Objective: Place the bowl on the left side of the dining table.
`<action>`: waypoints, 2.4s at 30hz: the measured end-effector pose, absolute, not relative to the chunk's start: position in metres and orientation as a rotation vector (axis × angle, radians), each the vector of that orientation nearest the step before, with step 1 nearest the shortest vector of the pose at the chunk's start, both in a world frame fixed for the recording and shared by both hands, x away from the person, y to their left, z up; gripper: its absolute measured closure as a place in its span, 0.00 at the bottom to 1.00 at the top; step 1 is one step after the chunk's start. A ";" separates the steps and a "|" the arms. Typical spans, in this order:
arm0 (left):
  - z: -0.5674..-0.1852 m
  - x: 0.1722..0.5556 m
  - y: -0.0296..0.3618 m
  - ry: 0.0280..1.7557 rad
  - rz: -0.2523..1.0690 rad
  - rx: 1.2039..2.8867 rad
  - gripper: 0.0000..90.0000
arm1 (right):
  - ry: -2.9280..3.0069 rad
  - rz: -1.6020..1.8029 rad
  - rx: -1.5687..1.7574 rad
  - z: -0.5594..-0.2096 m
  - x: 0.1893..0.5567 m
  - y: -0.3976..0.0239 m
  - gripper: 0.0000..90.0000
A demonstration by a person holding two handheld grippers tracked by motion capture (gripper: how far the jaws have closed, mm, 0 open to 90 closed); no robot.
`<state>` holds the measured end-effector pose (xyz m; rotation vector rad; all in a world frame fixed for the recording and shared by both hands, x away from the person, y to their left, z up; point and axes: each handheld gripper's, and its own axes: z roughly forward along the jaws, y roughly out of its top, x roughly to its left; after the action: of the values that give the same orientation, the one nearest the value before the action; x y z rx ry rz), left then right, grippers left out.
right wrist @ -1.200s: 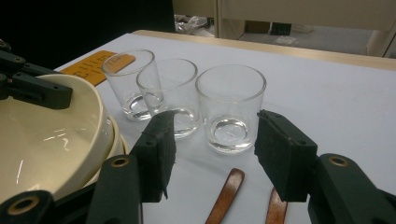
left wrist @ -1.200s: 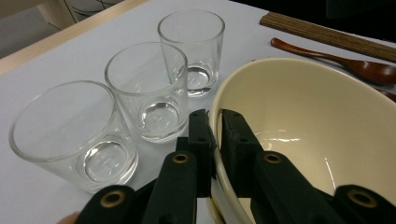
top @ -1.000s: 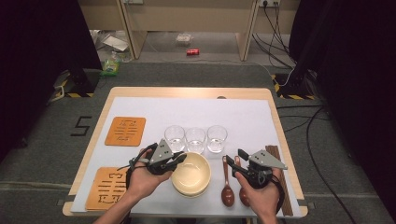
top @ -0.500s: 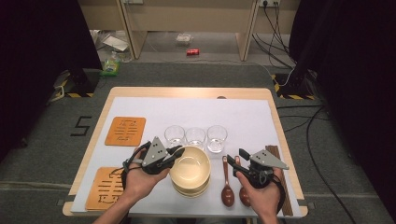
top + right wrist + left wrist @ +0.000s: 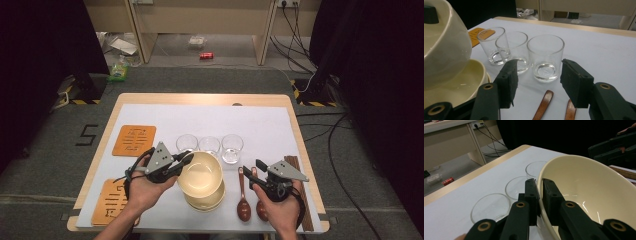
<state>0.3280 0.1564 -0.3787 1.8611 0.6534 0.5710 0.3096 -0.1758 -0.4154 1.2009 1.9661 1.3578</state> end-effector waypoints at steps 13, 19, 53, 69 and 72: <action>-0.374 0.330 0.161 0.665 0.591 1.835 0.92 | 1.975 1.356 1.202 -0.417 0.310 -0.174 0.53; -0.368 0.332 0.168 0.681 0.605 1.823 0.92 | 1.973 1.354 1.198 -0.416 0.310 -0.175 0.53; -0.355 0.340 0.190 0.728 0.662 1.785 0.92 | 1.975 1.353 1.204 -0.417 0.310 -0.174 0.53; -0.352 0.344 0.201 0.754 0.679 1.775 0.92 | 1.976 1.352 1.201 -0.417 0.311 -0.174 0.53; -0.352 0.345 0.202 0.759 0.681 1.774 0.92 | 1.978 1.352 1.202 -0.417 0.310 -0.174 0.53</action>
<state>0.3449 0.2025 -0.3519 1.7740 0.7592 0.6815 0.3105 -0.1738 -0.4174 1.2018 1.9783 1.3522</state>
